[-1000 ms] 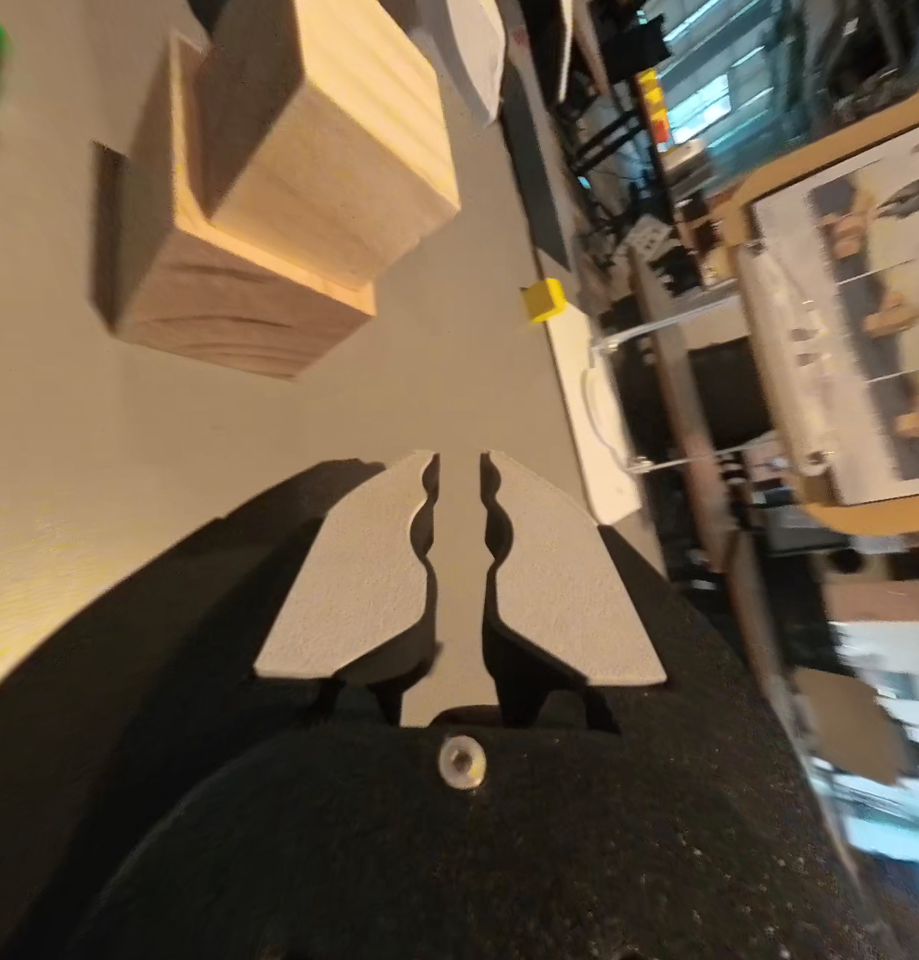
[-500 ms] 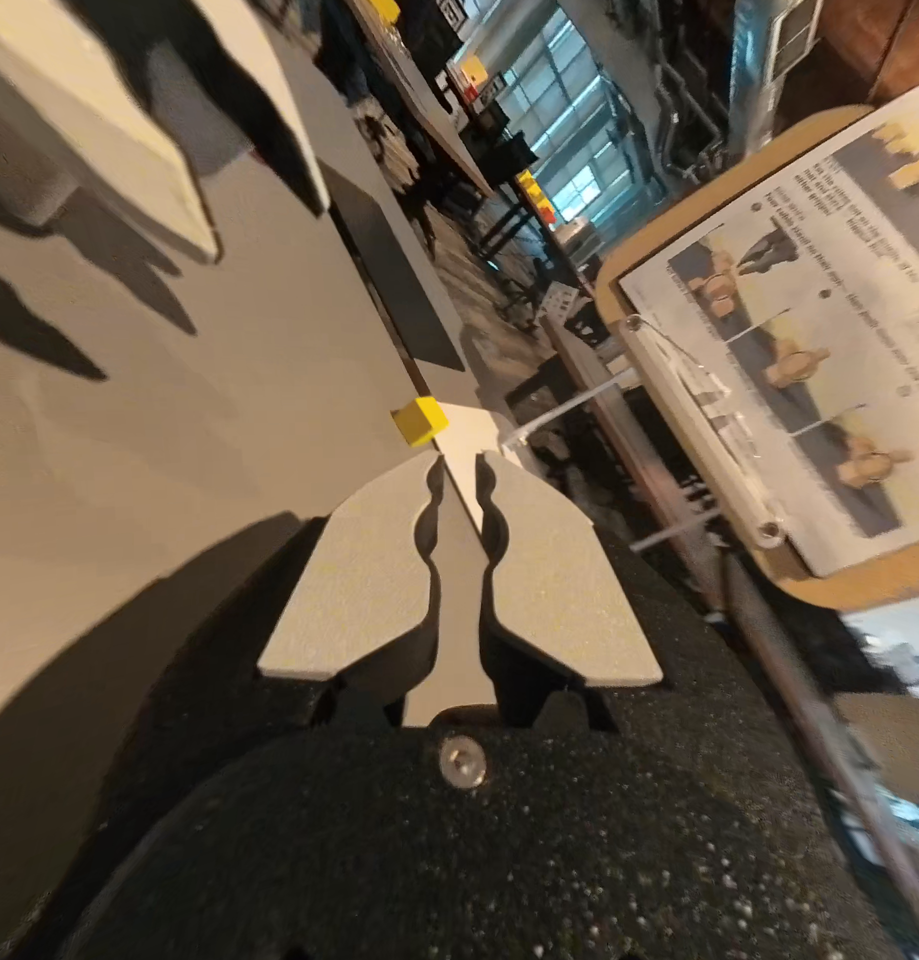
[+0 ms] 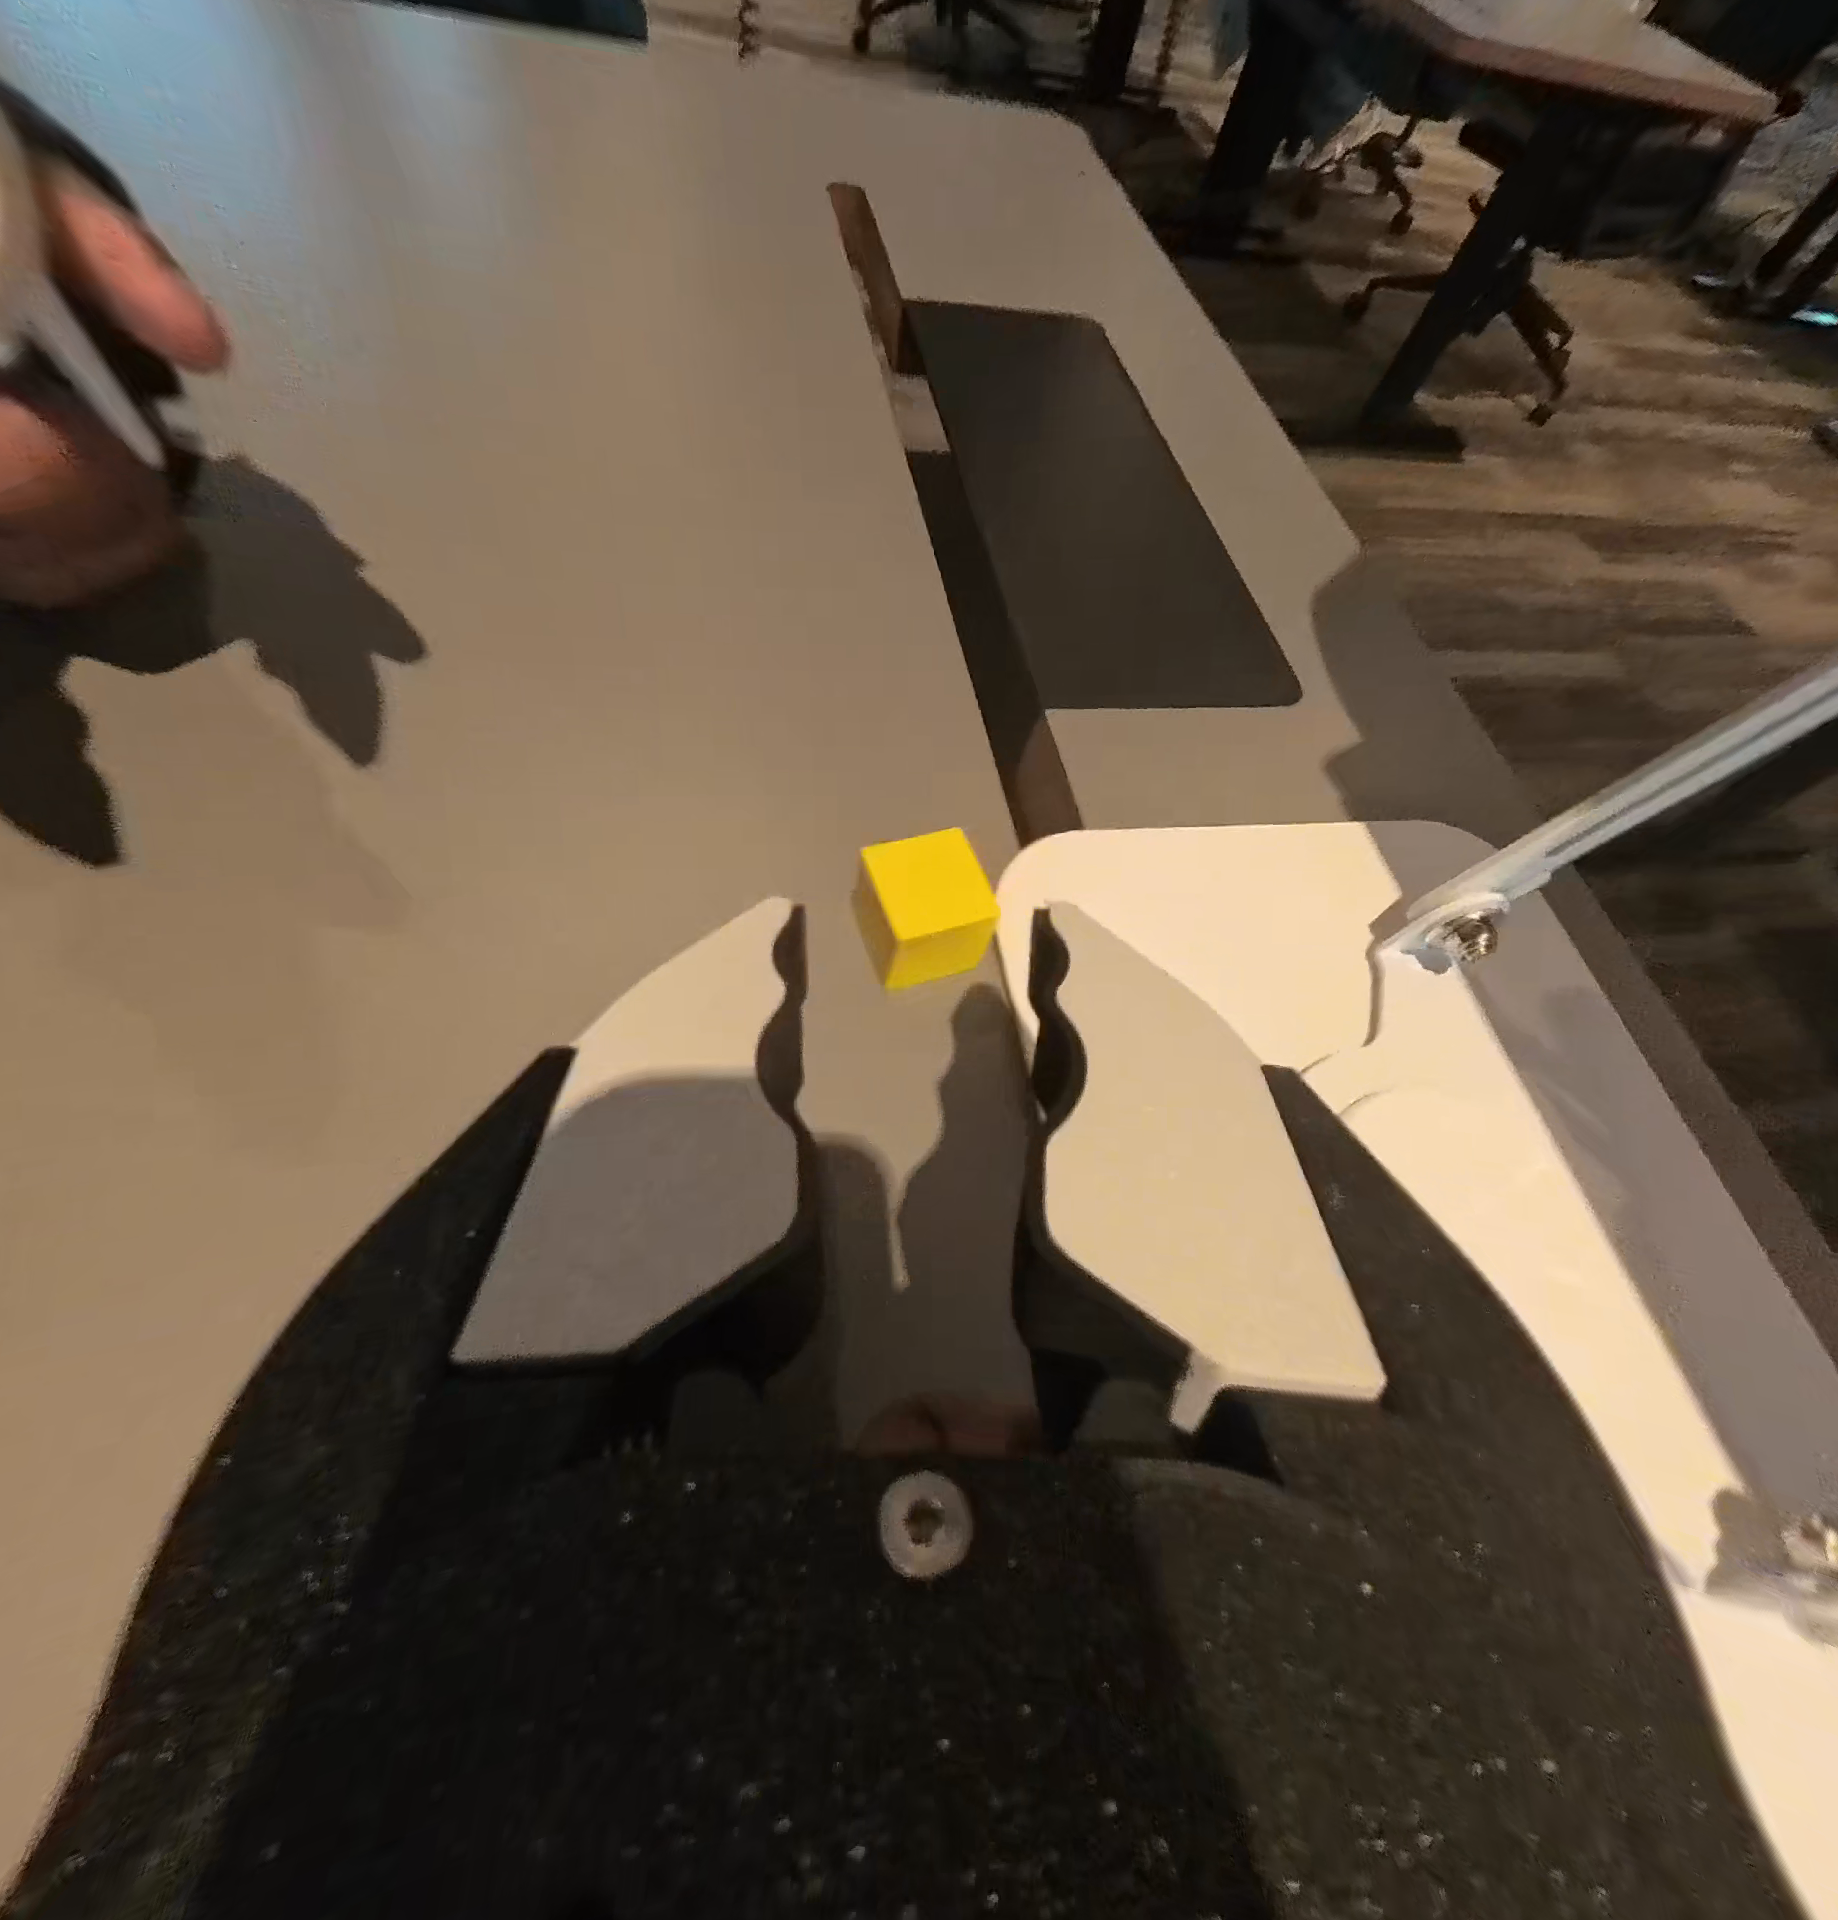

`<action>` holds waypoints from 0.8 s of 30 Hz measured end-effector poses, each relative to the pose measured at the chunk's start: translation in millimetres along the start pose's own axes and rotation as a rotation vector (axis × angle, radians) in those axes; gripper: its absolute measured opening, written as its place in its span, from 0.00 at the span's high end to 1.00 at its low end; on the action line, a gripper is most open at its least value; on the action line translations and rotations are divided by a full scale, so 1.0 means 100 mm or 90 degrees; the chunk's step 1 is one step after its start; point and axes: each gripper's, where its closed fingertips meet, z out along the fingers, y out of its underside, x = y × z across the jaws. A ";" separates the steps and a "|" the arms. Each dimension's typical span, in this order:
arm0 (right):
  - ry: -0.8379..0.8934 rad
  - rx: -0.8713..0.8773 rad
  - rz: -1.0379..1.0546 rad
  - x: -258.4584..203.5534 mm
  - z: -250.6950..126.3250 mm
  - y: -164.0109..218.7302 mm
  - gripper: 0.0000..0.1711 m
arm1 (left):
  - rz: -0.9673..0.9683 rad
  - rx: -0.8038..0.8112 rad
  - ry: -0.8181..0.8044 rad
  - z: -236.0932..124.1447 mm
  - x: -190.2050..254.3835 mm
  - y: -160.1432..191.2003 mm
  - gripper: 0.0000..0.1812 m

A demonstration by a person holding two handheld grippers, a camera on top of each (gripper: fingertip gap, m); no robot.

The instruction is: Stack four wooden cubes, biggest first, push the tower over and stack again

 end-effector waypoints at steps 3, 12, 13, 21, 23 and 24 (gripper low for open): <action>-0.027 -0.044 -0.022 0.09 0.16 0.11 0.74 | -0.023 0.027 -0.002 -0.05 -0.04 -0.05 0.74; -0.045 -0.119 -0.044 0.09 0.37 0.20 0.77 | -0.054 0.037 0.010 -0.06 -0.07 -0.07 0.74; -0.036 -0.141 -0.054 0.09 0.40 0.24 0.80 | -0.052 0.038 0.010 -0.07 -0.07 -0.07 0.75; 0.055 -0.100 -0.084 -0.05 0.22 0.14 0.84 | -0.055 0.089 0.013 -0.16 -0.07 -0.16 0.75; 0.080 -0.088 -0.081 -0.09 0.09 0.07 0.85 | -0.058 0.094 0.007 -0.17 -0.09 -0.16 0.75; 0.089 -0.078 -0.075 -0.12 0.02 0.02 0.85 | -0.053 0.092 0.002 -0.17 -0.09 -0.16 0.76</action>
